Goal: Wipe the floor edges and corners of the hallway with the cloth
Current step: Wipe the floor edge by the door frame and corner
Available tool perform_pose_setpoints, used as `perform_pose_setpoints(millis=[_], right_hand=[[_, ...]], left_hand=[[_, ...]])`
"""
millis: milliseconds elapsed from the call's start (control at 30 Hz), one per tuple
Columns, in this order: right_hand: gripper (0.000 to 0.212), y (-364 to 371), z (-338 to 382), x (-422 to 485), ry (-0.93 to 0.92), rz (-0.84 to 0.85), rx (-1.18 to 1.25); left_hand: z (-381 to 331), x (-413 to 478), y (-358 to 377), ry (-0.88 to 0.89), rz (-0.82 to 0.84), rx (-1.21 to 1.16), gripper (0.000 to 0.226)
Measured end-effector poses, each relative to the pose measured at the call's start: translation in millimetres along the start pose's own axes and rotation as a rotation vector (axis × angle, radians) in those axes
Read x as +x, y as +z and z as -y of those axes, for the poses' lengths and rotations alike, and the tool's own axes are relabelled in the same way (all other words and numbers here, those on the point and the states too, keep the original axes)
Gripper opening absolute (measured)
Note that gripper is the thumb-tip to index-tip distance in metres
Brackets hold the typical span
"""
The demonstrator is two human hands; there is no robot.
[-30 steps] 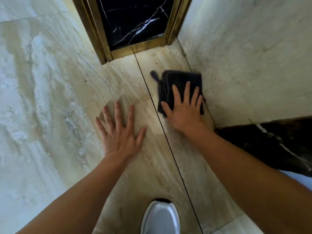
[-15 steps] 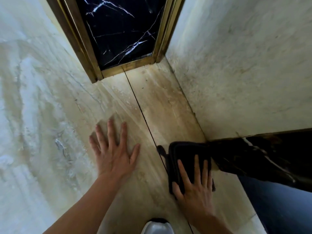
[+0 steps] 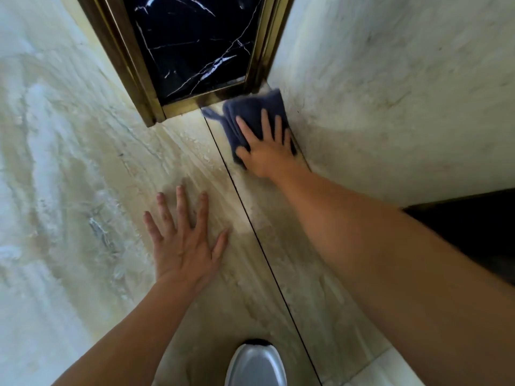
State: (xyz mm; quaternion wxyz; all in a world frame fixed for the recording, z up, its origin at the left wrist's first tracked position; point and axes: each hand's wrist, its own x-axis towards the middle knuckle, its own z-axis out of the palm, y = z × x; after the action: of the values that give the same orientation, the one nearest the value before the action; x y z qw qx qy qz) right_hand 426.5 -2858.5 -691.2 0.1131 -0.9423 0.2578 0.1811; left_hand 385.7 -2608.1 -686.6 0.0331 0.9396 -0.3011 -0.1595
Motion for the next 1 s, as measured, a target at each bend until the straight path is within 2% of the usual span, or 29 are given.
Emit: perform_pose_setpoints(millis=[67,133,233,333,500,600,867,1000], right_hand=[[0.068,34,-16,-73,-0.032,-0.12,-0.02],[0.068,71,-32,-162,0.008,-0.141,-0.007],[0.069,120,-60,-299,0.171,-0.045,-0.018],[0.067,142,-82,-370,0.297,0.04,-0.057],[0.065,137,-85,-358,0.491,-0.022,0.078],[0.066,136,-75,-357,0.538,-0.061,0.137],[0.066,186,-28,-474,0.73,-0.132,0.319],[0.068,184,-64,-453,0.706,-0.103,0.293]], left_hand=[[1,2,0,0.022,0.018,-0.017,0.083],[0,2,2,0.046,0.033,-0.022,0.084],[-12,-4,7,0.121,0.038,0.016,0.085],[-32,-14,14,0.206,0.057,0.037,0.086],[-83,-36,27,0.41,0.083,0.124,0.086],[-115,-51,33,0.555,0.061,0.181,0.084],[-141,-64,52,0.711,0.004,0.241,0.081],[-137,-59,52,0.722,0.024,0.28,0.083]])
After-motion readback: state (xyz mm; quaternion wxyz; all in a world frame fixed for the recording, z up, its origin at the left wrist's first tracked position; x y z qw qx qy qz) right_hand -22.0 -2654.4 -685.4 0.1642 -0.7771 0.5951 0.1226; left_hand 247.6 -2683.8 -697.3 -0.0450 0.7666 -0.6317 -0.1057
